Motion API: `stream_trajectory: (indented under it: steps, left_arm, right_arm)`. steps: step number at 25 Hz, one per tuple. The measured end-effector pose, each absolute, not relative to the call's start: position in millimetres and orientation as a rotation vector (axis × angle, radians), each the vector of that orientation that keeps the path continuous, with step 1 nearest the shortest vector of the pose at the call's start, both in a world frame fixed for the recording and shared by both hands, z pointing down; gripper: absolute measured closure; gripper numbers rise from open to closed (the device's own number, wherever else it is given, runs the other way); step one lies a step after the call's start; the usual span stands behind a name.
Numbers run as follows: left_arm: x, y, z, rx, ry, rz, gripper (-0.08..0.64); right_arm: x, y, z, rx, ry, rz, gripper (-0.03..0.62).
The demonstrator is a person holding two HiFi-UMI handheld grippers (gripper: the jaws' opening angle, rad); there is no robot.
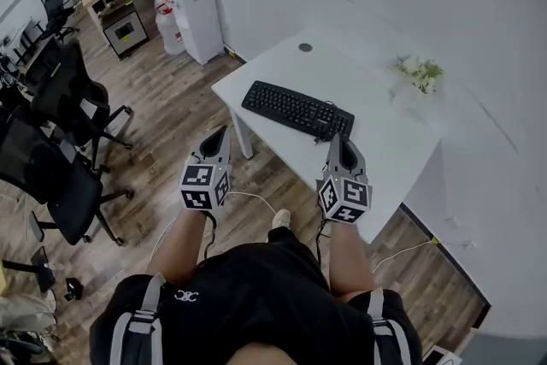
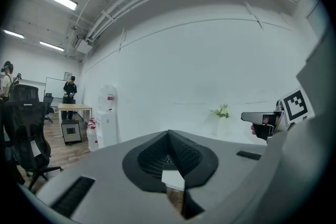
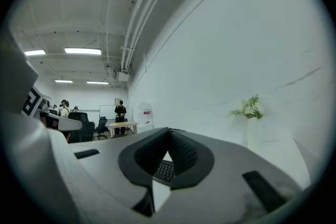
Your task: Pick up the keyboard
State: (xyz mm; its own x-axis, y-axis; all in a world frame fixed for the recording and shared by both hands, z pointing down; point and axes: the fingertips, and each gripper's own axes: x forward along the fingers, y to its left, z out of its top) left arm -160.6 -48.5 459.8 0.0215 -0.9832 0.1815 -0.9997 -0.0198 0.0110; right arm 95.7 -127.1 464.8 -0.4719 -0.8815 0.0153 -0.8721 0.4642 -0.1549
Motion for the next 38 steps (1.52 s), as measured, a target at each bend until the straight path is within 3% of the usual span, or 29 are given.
stream_trajectory:
  steps: [16,38]
  left_arm:
    - [-152,-231,471,2.119,-2.042,0.232,0.545]
    - [-217,-348,497,2.197,-1.920,0.232,0.546]
  right_arm:
    - [93,-309,473,-1.560,2.664,-0.312,0.588]
    - [82,-387,501,-1.867,2.558,-0.252,0.588]
